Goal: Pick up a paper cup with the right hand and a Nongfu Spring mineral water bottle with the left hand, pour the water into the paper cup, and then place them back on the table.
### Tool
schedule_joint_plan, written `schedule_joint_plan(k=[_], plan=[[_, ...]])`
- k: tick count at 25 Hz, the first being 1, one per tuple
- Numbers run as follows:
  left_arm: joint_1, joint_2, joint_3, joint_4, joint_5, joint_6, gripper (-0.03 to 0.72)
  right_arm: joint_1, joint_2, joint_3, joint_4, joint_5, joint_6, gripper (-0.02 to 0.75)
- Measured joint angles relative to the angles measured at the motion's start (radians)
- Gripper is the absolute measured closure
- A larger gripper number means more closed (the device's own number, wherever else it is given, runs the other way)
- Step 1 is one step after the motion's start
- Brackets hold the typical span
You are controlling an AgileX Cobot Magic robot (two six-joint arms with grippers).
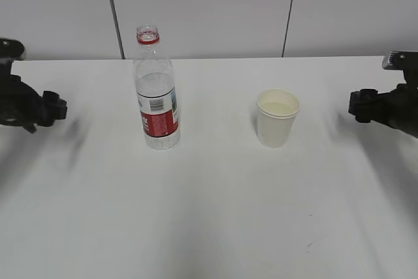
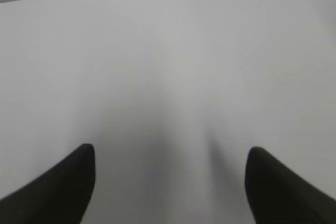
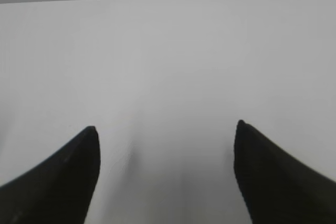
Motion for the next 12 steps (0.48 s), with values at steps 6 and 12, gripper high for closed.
schedule_joint_plan(k=[6,12], plan=[[0.001,-0.038,-0.166,-0.001,0.401,0.001,0.151,0.0,-0.062,-0.14,-0.008,0.404,0.006,0.146],[0.001,-0.038,-0.289,-0.002,0.723,0.001,0.151,0.0,-0.064,-0.302,-0.008,0.848,0.006,0.147]])
